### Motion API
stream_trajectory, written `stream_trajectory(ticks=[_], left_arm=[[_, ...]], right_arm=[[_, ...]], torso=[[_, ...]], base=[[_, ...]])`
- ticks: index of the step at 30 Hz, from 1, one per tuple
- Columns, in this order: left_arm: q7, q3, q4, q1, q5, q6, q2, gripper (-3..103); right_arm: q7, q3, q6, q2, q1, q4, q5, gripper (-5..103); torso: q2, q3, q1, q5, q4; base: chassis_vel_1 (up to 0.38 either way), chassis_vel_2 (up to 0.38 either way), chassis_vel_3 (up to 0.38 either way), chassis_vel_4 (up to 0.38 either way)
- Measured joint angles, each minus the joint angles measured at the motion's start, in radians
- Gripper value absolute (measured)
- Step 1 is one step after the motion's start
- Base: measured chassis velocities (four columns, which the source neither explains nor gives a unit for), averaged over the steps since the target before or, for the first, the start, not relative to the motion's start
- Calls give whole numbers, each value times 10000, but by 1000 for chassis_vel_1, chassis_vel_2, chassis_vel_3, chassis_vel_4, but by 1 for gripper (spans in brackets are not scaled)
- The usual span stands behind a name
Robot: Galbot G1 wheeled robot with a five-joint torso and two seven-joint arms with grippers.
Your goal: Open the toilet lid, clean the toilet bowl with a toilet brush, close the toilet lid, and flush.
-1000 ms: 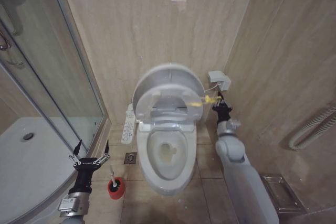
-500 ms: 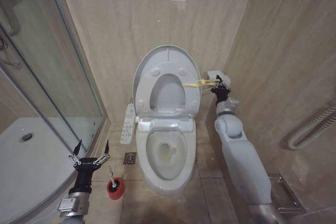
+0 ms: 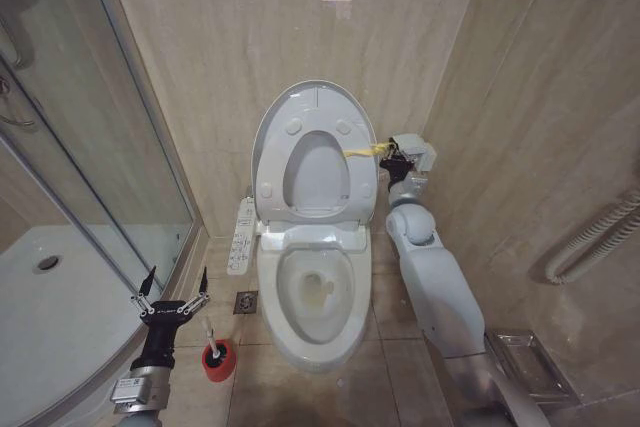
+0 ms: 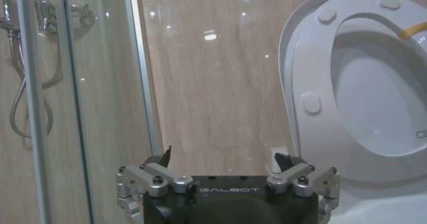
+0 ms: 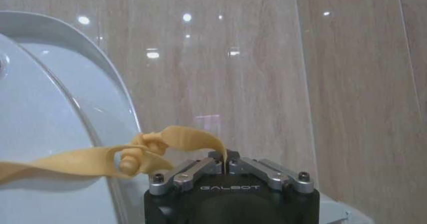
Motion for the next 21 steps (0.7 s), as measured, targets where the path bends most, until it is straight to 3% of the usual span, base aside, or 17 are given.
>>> stream_trajectory(ticks=[21], left_arm=[[0, 0, 0, 0, 0, 0, 0, 100]], right_arm=[[230, -110, -103, -554, -5, 178, 241, 1]], torso=[[1, 0, 0, 1, 0]], base=[[0, 0, 0, 0]])
